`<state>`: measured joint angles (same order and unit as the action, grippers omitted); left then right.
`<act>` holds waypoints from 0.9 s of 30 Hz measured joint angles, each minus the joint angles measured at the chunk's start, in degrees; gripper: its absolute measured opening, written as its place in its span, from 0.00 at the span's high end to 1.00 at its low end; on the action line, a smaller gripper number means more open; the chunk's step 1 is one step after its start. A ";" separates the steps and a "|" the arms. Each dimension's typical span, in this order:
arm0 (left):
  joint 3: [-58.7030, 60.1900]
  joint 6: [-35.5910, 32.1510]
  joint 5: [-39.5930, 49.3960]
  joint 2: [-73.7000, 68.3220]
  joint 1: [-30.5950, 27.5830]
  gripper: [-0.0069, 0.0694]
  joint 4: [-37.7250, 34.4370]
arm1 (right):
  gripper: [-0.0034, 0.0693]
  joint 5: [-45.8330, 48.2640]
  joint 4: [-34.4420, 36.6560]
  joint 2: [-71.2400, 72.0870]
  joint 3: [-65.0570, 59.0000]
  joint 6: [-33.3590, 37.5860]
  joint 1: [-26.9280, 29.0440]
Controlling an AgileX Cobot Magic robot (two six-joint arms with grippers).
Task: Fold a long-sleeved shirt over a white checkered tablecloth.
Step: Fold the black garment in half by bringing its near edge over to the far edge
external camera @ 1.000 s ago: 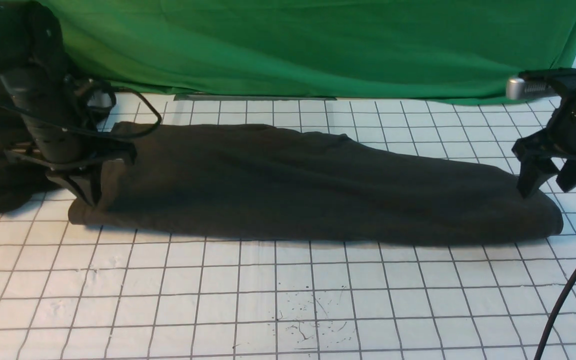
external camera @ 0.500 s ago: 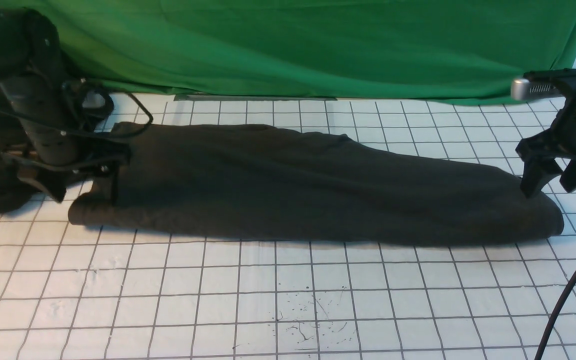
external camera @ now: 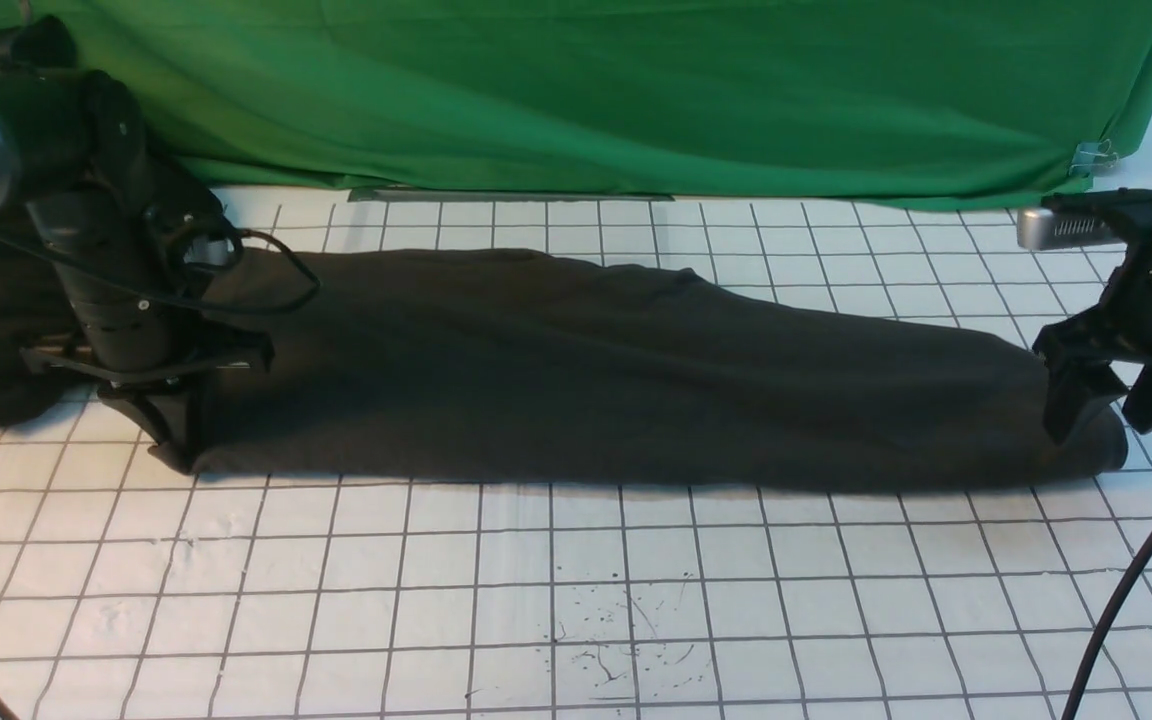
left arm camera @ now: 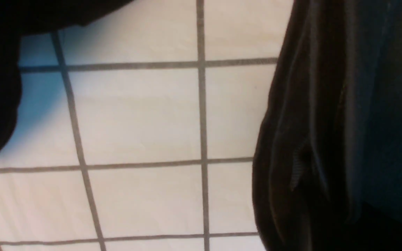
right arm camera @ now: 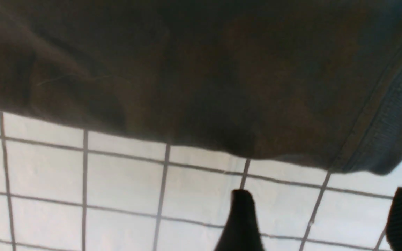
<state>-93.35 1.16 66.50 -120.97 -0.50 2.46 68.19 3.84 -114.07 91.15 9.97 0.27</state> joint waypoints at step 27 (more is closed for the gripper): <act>6.84 -0.26 2.25 10.25 -0.55 0.90 -0.85 | 0.91 -0.04 0.03 -3.58 -1.09 0.20 4.54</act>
<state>-86.51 0.90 68.75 -110.72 -1.05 1.60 68.15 3.87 -117.65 90.06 10.17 4.82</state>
